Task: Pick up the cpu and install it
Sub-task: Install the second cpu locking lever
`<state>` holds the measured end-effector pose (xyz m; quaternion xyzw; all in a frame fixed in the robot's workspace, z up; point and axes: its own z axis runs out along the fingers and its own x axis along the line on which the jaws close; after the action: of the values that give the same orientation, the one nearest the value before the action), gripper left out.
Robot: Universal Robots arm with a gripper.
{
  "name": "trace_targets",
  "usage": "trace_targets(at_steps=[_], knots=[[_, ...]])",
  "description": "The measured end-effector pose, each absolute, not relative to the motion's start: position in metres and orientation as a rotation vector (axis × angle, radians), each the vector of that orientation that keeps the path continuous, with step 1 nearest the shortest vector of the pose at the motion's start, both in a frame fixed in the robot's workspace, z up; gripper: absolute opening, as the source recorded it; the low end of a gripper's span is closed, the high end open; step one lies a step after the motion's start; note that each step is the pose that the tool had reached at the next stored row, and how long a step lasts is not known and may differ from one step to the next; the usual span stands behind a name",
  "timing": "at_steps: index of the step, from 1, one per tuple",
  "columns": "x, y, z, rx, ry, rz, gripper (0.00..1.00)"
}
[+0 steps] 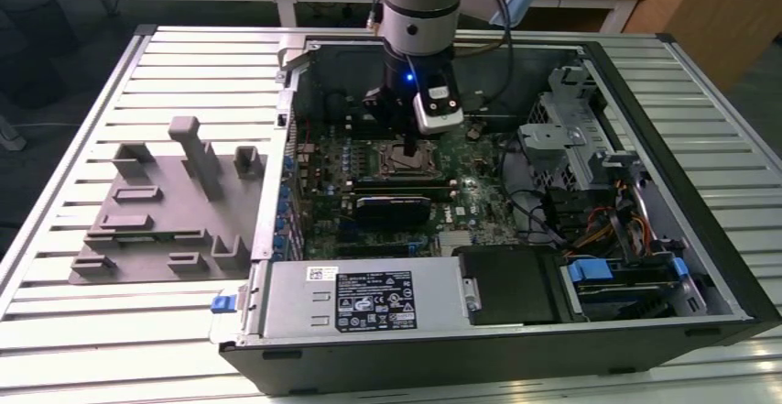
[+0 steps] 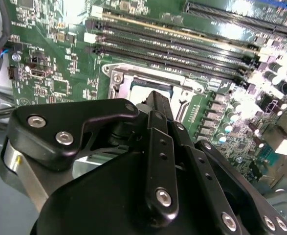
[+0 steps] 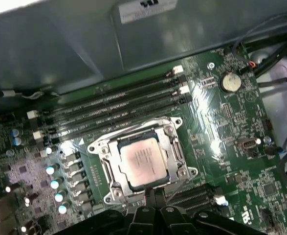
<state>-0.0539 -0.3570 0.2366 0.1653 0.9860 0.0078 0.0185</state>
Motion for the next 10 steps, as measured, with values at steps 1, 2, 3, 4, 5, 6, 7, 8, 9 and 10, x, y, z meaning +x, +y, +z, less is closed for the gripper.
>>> trace_targets(at_steps=[1,2,3,4,5,6,7,8,9,10], knots=[[-0.054,-0.358,0.237,0.513,3.062,0.024,0.11],[-0.054,-0.359,0.237,0.513,3.062,0.024,0.11],[-0.054,-0.361,0.237,0.513,3.062,0.024,0.11],[-0.054,-0.362,0.237,0.513,3.062,0.024,0.11],[-0.054,-0.364,0.237,0.512,3.062,0.024,0.11],[-0.054,-0.365,0.237,0.512,3.062,0.024,0.11],[-0.054,-0.366,0.237,0.512,3.062,0.024,0.11],[-0.054,-0.367,0.237,0.512,3.062,0.024,0.11],[-0.054,-0.369,0.237,0.512,3.062,0.024,0.11],[-0.054,-0.370,0.237,0.511,3.062,0.024,0.11]])
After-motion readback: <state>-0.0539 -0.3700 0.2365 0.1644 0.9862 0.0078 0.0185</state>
